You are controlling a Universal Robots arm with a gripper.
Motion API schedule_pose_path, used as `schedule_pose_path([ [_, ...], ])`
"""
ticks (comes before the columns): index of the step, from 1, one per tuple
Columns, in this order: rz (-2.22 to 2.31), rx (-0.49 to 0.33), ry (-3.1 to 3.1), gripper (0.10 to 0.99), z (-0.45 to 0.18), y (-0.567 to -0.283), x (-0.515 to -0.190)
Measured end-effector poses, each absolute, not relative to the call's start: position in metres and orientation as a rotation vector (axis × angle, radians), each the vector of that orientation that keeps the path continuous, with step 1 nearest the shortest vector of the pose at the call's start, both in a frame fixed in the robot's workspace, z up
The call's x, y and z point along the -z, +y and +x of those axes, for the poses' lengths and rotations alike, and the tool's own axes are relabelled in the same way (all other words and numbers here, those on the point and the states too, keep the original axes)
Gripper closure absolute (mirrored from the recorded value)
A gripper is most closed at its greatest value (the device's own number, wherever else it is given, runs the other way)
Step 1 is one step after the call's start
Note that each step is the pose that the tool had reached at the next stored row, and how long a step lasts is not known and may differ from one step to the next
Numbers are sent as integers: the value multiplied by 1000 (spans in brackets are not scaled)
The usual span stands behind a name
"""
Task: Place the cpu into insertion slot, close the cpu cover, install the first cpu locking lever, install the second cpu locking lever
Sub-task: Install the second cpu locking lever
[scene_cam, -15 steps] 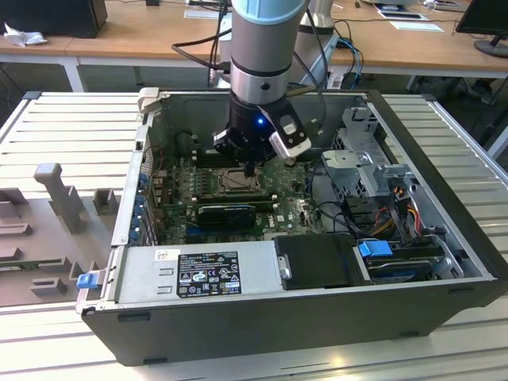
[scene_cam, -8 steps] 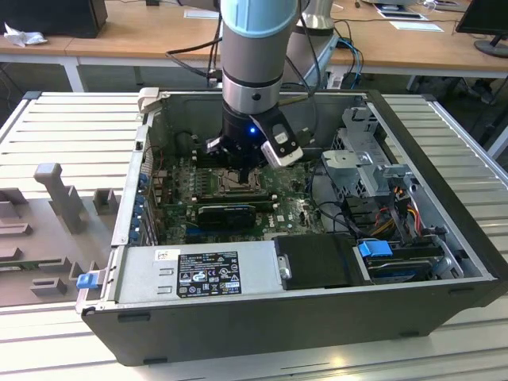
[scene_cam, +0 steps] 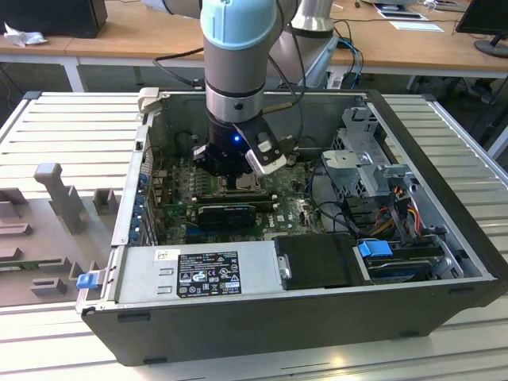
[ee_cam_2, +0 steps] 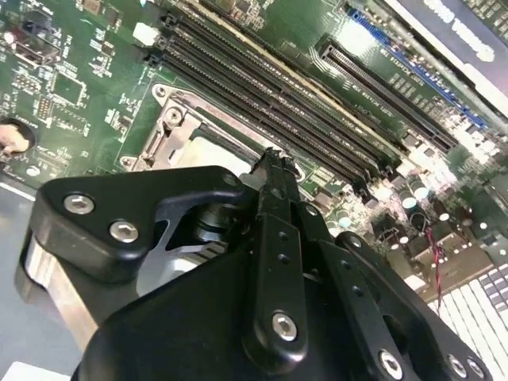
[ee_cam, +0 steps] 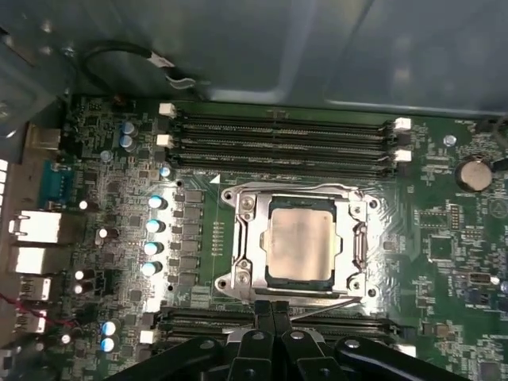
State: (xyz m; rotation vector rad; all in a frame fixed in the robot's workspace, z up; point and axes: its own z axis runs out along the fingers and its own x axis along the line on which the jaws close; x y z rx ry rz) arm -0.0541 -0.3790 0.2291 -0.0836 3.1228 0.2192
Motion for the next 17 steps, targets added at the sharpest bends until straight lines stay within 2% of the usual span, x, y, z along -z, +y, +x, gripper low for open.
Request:
schedule_pose_path([
  [3, -100, -223, 3123, 980, -57, -379, -220],
  [8, -105, -292, 3116, 980, -66, -387, -218],
  [17, -147, -351, 3109, 980, -75, -394, -213],
])
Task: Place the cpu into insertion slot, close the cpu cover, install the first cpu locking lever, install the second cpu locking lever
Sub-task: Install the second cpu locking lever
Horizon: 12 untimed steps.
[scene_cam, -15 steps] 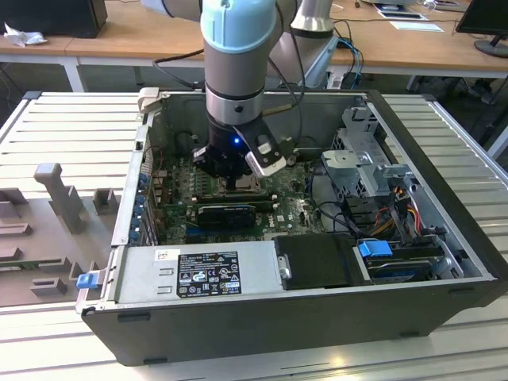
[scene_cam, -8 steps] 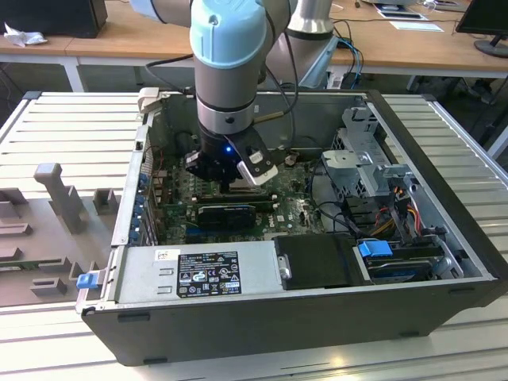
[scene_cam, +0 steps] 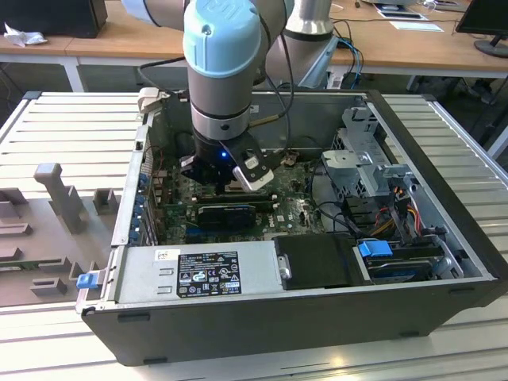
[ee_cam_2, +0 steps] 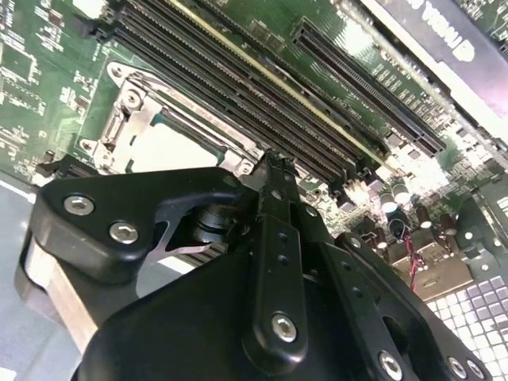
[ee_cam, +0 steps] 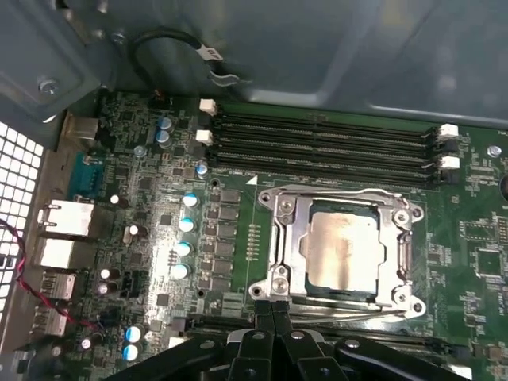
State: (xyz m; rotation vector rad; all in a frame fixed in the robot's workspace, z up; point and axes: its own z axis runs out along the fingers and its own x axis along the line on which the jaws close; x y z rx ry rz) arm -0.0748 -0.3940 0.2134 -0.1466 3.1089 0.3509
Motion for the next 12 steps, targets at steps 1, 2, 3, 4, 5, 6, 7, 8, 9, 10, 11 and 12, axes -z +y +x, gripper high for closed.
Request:
schedule_pose_path([
  [1, -147, -352, 3109, 980, -75, -394, -212],
  [2, -147, -357, 3108, 980, -76, -394, -208],
  [3, -147, -359, 3108, 980, -77, -394, -207],
  [4, -148, -363, 3107, 980, -77, -394, -206],
  [5, -149, -386, 3104, 980, -78, -394, -204],
  [6, -150, -409, 3100, 980, -78, -394, -202],
  [7, -151, -425, 3098, 980, -78, -394, -201],
  [8, -152, -439, 3095, 980, -78, -394, -199],
  [9, -153, -455, 3092, 980, -78, -394, -197],
  [10, -155, -467, 3090, 980, -79, -394, -195],
  [11, -155, -469, 3090, 980, -79, -395, -195],
  [12, -155, -469, 3090, 980, -80, -395, -197],
])
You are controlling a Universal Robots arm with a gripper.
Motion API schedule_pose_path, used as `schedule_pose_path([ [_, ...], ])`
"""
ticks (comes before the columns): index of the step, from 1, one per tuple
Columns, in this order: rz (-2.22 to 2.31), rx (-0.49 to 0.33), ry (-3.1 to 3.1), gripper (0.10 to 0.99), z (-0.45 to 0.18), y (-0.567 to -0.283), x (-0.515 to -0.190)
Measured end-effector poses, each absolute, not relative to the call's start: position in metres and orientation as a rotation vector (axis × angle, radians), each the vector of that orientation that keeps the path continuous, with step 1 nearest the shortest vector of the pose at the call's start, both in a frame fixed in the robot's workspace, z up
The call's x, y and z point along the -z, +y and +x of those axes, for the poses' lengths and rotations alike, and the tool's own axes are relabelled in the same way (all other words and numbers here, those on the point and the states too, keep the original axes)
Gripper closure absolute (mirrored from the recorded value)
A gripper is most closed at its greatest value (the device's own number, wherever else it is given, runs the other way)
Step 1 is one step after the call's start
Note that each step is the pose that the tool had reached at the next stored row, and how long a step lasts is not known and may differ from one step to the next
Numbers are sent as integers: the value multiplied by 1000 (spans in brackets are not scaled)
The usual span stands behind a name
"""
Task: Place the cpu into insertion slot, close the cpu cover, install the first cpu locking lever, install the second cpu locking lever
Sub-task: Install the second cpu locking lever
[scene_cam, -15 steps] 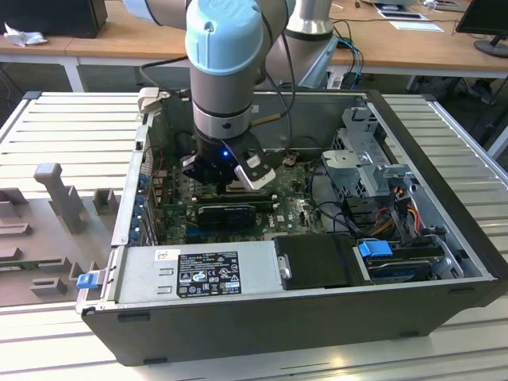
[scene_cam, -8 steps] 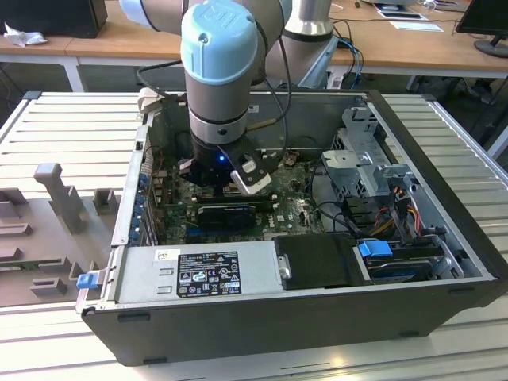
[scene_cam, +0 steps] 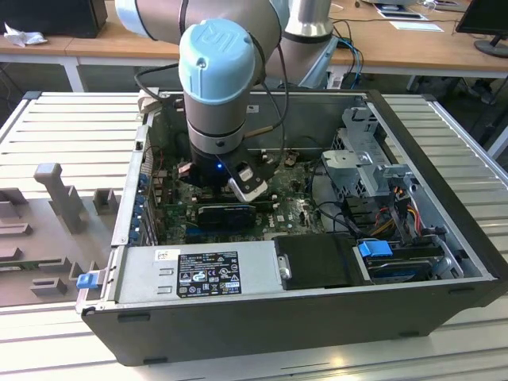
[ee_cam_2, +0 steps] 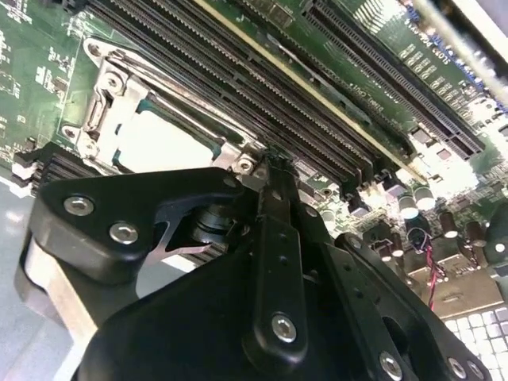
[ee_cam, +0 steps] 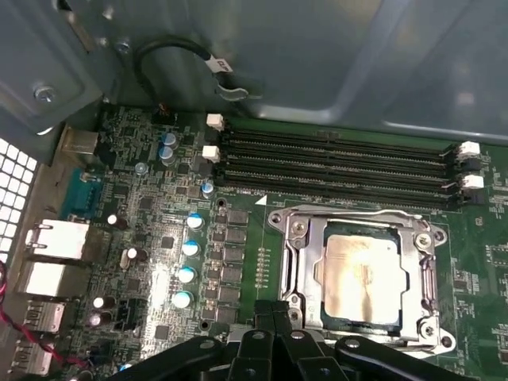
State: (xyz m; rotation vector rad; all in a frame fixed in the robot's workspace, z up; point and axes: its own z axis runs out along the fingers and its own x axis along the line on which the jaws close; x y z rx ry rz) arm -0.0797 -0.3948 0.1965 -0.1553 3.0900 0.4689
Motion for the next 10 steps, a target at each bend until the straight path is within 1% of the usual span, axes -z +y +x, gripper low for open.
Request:
schedule_pose_path([
  [7, -155, -470, 3090, 980, -80, -395, -219],
  [10, -155, -471, 3090, 980, -80, -395, -221],
])
